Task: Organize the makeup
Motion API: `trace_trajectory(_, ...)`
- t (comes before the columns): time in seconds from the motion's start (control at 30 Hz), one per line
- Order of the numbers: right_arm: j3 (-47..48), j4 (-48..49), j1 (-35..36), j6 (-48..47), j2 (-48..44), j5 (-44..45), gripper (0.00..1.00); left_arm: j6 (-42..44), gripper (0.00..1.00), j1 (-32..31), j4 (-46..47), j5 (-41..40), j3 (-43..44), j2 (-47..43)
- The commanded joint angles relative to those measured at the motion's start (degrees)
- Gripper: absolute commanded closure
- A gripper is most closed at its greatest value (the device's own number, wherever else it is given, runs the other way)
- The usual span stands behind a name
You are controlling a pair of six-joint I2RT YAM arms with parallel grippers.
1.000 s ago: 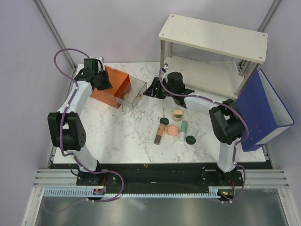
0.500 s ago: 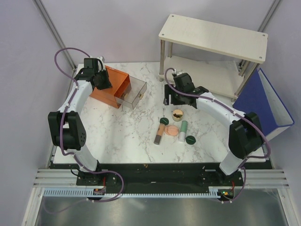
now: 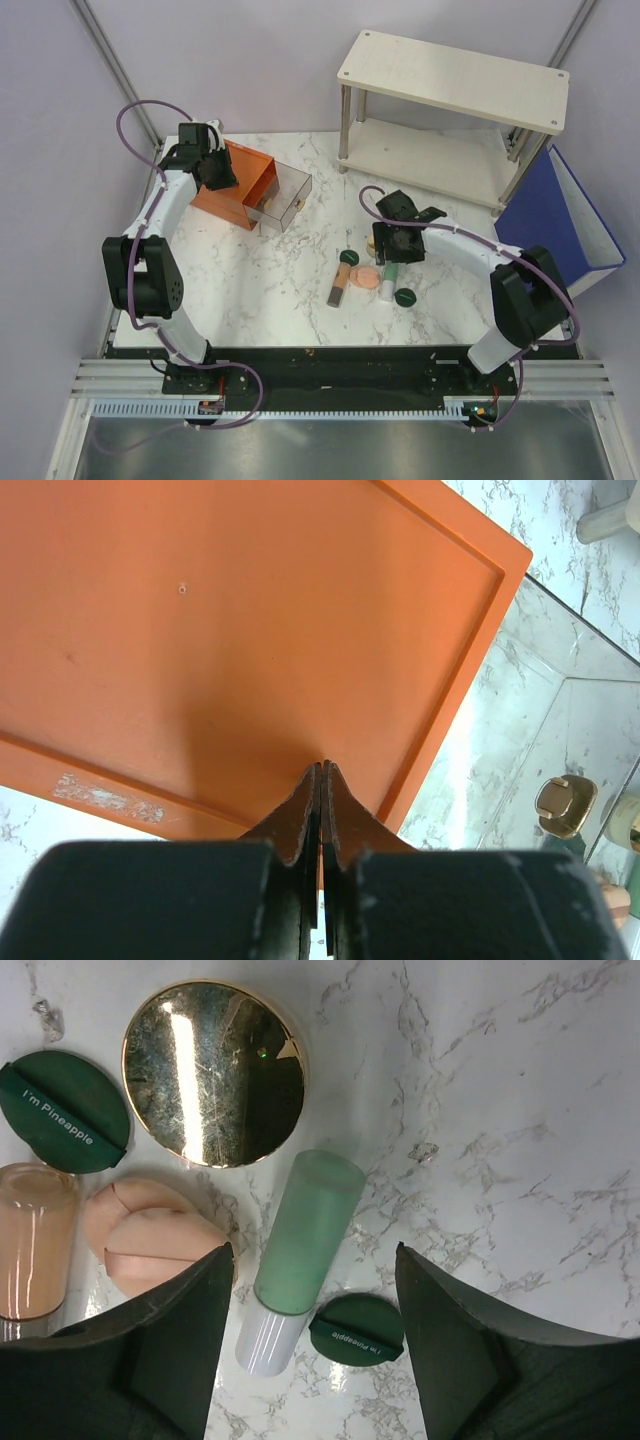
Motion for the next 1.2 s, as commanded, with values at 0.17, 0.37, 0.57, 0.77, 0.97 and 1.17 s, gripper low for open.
trace_trajectory(0.17, -0.8, 4.5, -0.1, 1.8, 6.7, 1.2, 0.46, 3.6, 0.98, 0.3, -8.9, -2.9, -1.5, 4.2)
trace_trajectory(0.37, -1.6, 5.0, -0.1, 1.5, 7.9, 0.2, 0.98, 3.7, 0.98, 0.3, -9.0, -3.7, -1.2, 4.2)
trace_trajectory(0.57, -2.1, 1.7, -0.1, 0.8, 2.1, 0.1, 1.0, 3.9, 0.98, 0.3, -9.2, -4.0, -0.9, 4.3)
trace_trajectory(0.77, 2.4, -5.1, -0.2, -1.8, -5.5, 0.0, 1.0, 3.9, 0.98, 0.3, -9.6, -4.6, -1.0, 4.5)
trace_trajectory(0.97, 10.1, 0.1, -0.6, -3.9, -8.7, -8.8, 1.0, 4.1, 0.98, 0.3, -9.9, -5.0, -1.1, 4.7)
trace_trajectory(1.17, 21.4, 14.1, -0.6, 0.0, -0.3, -17.1, 1.0, 3.5, 0.98, 0.3, -10.1, -4.7, -1.1, 5.0)
